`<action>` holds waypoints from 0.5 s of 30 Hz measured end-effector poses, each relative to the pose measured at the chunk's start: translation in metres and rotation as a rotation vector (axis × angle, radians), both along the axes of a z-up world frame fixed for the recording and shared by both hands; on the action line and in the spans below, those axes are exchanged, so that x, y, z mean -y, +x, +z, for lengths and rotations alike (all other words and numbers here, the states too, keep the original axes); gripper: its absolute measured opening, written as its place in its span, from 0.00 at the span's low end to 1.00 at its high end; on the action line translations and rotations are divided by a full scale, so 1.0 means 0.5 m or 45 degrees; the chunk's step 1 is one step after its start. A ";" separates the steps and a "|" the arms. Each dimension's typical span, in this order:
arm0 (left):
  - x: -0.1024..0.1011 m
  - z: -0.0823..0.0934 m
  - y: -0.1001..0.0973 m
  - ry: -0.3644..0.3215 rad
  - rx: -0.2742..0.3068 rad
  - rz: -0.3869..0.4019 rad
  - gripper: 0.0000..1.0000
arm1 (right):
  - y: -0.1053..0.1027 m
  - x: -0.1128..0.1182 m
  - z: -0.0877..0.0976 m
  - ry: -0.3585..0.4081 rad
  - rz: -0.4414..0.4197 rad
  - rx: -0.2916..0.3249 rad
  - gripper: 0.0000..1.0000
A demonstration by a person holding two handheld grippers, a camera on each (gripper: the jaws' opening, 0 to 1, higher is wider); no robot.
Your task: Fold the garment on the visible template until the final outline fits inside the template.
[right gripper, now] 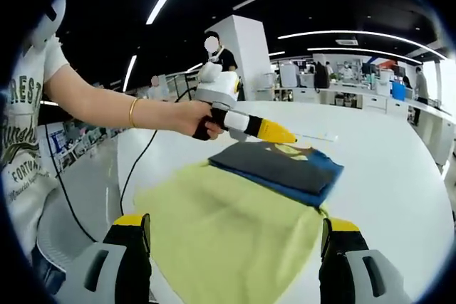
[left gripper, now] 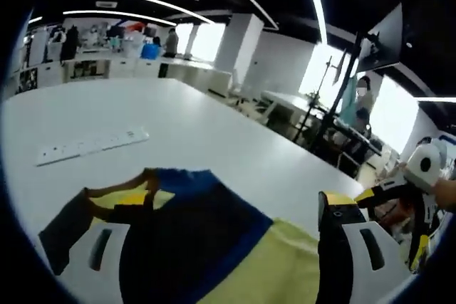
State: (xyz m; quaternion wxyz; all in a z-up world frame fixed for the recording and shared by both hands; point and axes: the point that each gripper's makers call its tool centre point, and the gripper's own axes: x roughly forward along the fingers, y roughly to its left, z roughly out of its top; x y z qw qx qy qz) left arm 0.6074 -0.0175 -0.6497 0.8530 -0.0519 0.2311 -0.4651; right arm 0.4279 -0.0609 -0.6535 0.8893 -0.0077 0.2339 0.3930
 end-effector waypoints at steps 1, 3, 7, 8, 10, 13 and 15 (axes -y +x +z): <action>-0.006 0.001 -0.004 0.007 0.004 -0.001 0.94 | 0.000 -0.001 0.000 0.000 0.003 -0.001 0.99; -0.024 0.002 -0.014 0.019 0.015 0.004 0.96 | -0.002 -0.003 0.001 -0.006 0.013 -0.001 0.99; -0.051 0.008 -0.039 -0.014 0.003 0.016 0.97 | -0.006 -0.008 -0.003 -0.010 0.034 -0.016 0.99; -0.059 0.008 -0.050 -0.010 0.007 0.016 0.99 | -0.008 -0.010 -0.004 -0.008 0.041 -0.023 0.99; -0.071 0.006 -0.062 0.004 0.024 0.011 0.99 | -0.011 -0.013 -0.007 -0.009 0.051 -0.032 0.99; -0.089 0.000 -0.088 0.027 0.021 -0.004 0.99 | -0.015 -0.017 -0.008 -0.016 0.066 -0.034 0.99; -0.098 0.004 -0.104 0.017 0.026 -0.010 0.99 | -0.016 -0.017 -0.008 -0.021 0.071 -0.035 0.99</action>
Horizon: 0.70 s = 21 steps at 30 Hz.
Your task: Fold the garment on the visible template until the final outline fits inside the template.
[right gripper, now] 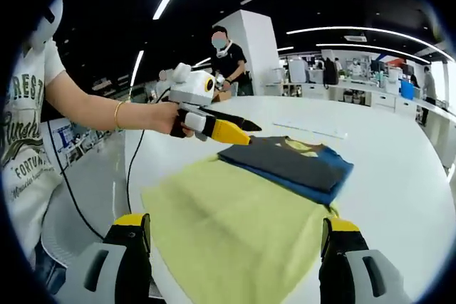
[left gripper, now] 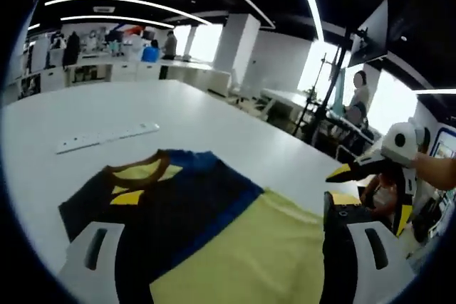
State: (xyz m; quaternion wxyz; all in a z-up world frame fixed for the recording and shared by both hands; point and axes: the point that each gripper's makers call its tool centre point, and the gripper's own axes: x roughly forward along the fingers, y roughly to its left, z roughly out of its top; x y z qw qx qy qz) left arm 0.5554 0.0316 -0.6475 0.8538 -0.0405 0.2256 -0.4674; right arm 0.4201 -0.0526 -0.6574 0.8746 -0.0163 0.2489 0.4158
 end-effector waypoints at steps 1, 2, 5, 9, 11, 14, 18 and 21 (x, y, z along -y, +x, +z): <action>-0.004 0.002 -0.006 -0.005 0.001 0.000 0.99 | 0.000 0.000 0.000 -0.001 0.002 0.001 0.99; -0.010 0.003 -0.017 -0.002 0.008 -0.006 0.99 | -0.001 0.000 0.001 -0.003 0.005 0.002 0.99; -0.026 0.001 -0.039 0.036 0.026 -0.026 0.99 | -0.009 0.001 -0.002 -0.027 0.030 -0.002 0.99; -0.048 0.005 -0.065 0.048 0.049 -0.037 0.99 | -0.015 0.003 -0.006 -0.045 0.043 -0.006 0.99; -0.059 0.008 -0.077 0.046 0.060 -0.033 0.99 | -0.021 0.002 -0.010 -0.052 0.052 -0.010 0.99; -0.074 0.009 -0.092 0.073 0.080 -0.038 0.99 | -0.026 0.001 -0.014 -0.064 0.065 -0.010 0.99; -0.099 0.008 -0.119 0.093 0.093 -0.048 0.98 | -0.036 -0.002 -0.019 -0.081 0.089 -0.015 0.99; -0.118 0.000 -0.140 0.082 0.056 -0.038 0.97 | -0.039 0.000 -0.022 -0.099 0.100 -0.010 0.99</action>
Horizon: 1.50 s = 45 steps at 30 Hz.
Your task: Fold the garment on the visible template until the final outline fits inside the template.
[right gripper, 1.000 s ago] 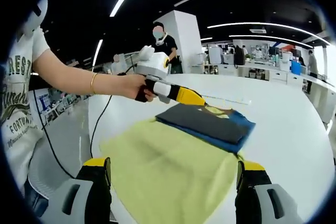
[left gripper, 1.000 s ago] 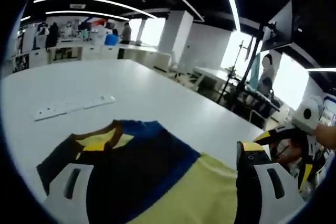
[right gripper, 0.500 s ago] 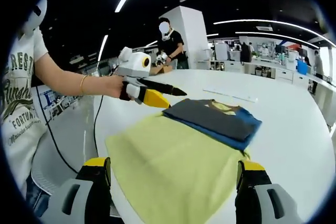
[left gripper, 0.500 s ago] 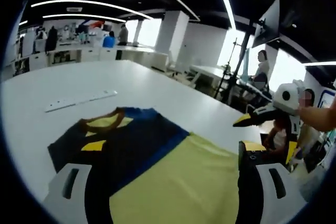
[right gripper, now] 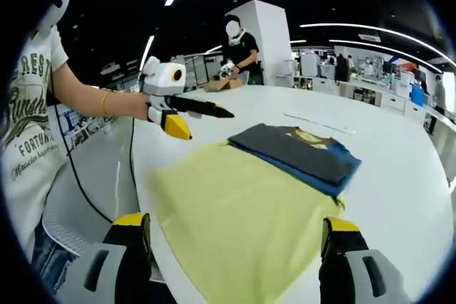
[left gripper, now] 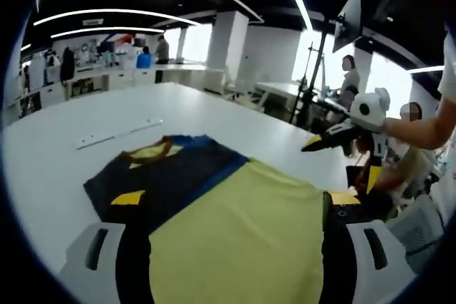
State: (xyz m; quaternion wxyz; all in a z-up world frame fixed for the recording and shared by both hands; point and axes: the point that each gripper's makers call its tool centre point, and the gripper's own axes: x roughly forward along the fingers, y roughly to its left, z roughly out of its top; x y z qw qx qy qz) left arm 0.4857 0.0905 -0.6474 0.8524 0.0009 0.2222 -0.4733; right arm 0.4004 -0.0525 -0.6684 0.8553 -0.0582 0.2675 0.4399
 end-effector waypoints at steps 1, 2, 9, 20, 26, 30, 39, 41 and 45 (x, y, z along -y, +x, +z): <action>-0.006 -0.004 -0.010 0.005 -0.005 -0.001 0.97 | -0.001 0.000 -0.001 -0.001 0.002 -0.002 0.99; -0.010 -0.006 -0.017 0.011 -0.005 0.002 0.97 | -0.004 0.000 -0.001 -0.003 0.006 -0.002 0.99; -0.044 -0.024 -0.067 0.033 -0.036 0.026 0.94 | -0.017 0.003 -0.019 -0.062 0.032 -0.002 0.97; -0.085 -0.071 -0.140 0.106 -0.057 0.052 0.85 | -0.039 0.007 -0.047 -0.082 0.013 -0.020 0.94; -0.117 -0.108 -0.172 0.188 -0.074 0.054 0.81 | -0.056 0.012 -0.068 -0.106 0.014 -0.043 0.90; -0.134 -0.121 -0.189 0.225 -0.081 0.056 0.79 | -0.065 0.012 -0.079 -0.120 0.022 -0.058 0.88; -0.147 -0.149 -0.219 0.278 -0.097 0.016 0.67 | -0.080 0.013 -0.104 -0.164 0.048 -0.076 0.79; -0.149 -0.156 -0.223 0.290 -0.102 0.008 0.64 | -0.082 0.014 -0.106 -0.173 0.052 -0.073 0.77; -0.156 -0.170 -0.235 0.349 -0.090 -0.033 0.57 | -0.081 0.023 -0.111 -0.210 0.052 -0.050 0.69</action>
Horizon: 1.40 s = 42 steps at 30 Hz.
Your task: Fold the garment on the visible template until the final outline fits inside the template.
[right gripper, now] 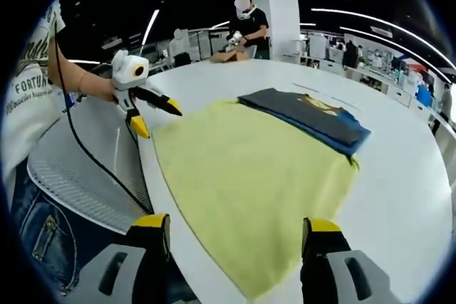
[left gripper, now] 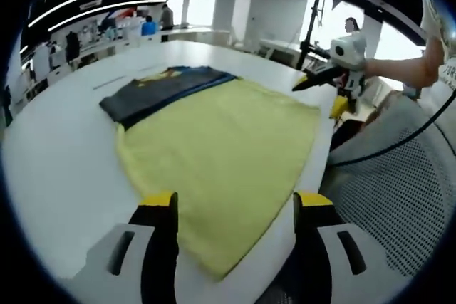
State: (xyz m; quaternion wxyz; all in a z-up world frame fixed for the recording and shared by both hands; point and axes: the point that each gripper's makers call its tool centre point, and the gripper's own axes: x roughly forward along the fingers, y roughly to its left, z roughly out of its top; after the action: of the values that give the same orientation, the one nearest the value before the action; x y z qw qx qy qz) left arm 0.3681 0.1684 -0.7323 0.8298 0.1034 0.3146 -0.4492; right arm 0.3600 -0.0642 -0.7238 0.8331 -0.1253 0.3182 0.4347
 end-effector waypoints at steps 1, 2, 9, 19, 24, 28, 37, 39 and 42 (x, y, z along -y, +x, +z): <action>-0.003 -0.004 -0.003 0.014 -0.001 -0.008 0.54 | -0.001 0.003 -0.002 -0.015 0.002 0.002 0.67; -0.005 -0.007 -0.004 0.016 -0.010 -0.003 0.53 | -0.002 0.006 -0.005 -0.029 0.004 0.003 0.67; -0.017 -0.028 -0.022 0.111 0.016 -0.067 0.47 | -0.016 0.017 -0.024 -0.075 0.026 -0.014 0.59; -0.035 -0.044 -0.028 0.204 0.040 -0.119 0.37 | -0.032 0.037 -0.048 -0.164 0.081 -0.063 0.42; -0.038 -0.044 -0.027 0.223 0.047 -0.150 0.37 | -0.041 0.051 -0.067 -0.262 0.139 -0.068 0.35; -0.039 -0.043 -0.028 0.233 0.049 -0.167 0.36 | -0.038 0.055 -0.068 -0.269 0.136 -0.059 0.30; -0.042 -0.047 -0.025 0.270 0.035 -0.187 0.23 | -0.027 0.059 -0.067 -0.284 0.143 -0.049 0.22; -0.041 -0.046 -0.026 0.275 0.035 -0.196 0.18 | -0.025 0.059 -0.068 -0.285 0.141 -0.048 0.15; -0.039 -0.047 -0.024 0.288 0.057 -0.219 0.09 | -0.010 0.066 -0.069 -0.305 0.113 -0.030 0.03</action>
State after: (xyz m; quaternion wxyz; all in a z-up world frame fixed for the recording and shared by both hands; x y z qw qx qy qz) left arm 0.3559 0.1880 -0.7556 0.7781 0.2330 0.3347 -0.4778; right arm 0.3550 -0.0974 -0.7581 0.7884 -0.2328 0.3716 0.4314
